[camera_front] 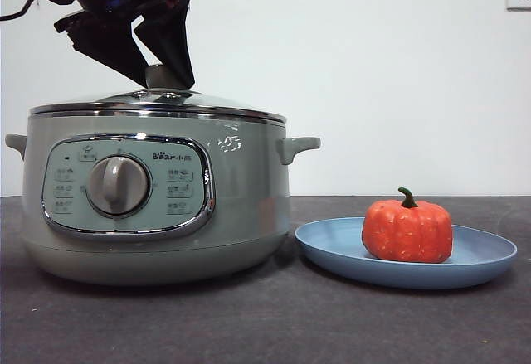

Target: Take the pumpkin out from the steamer,put the pumpkin in the blue plate,close the lid

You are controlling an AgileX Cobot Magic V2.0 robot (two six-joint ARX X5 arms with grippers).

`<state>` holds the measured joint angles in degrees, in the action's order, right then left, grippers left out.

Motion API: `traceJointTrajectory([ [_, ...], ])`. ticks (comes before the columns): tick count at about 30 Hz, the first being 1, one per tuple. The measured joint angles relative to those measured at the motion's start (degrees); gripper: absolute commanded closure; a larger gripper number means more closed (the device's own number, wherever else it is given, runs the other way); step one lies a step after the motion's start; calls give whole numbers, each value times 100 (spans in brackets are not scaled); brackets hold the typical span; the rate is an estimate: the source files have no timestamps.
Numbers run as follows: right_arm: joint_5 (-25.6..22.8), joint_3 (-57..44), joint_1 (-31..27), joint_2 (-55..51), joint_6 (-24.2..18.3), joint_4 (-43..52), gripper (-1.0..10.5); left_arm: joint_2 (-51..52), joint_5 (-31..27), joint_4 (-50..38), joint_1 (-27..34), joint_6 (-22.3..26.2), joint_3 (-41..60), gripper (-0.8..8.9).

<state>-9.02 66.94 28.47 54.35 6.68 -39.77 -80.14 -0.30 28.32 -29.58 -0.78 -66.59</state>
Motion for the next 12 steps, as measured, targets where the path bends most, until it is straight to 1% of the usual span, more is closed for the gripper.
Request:
traceJointTrajectory([
  [3,2,0,0,-2,0,0,383,0,-9,7,0,-15,0,798],
  [4,2,0,0,-2,0,0,383,0,-9,9,0,-17,0,745],
  [7,2,0,0,-2,0,0,383,0,-9,13,0,-20,0,476],
  [8,2,0,0,-2,0,0,382,0,-9,11,0,-20,0,419],
  [12,2,0,0,0,0,0,383,0,-11,13,0,-31,0,408],
])
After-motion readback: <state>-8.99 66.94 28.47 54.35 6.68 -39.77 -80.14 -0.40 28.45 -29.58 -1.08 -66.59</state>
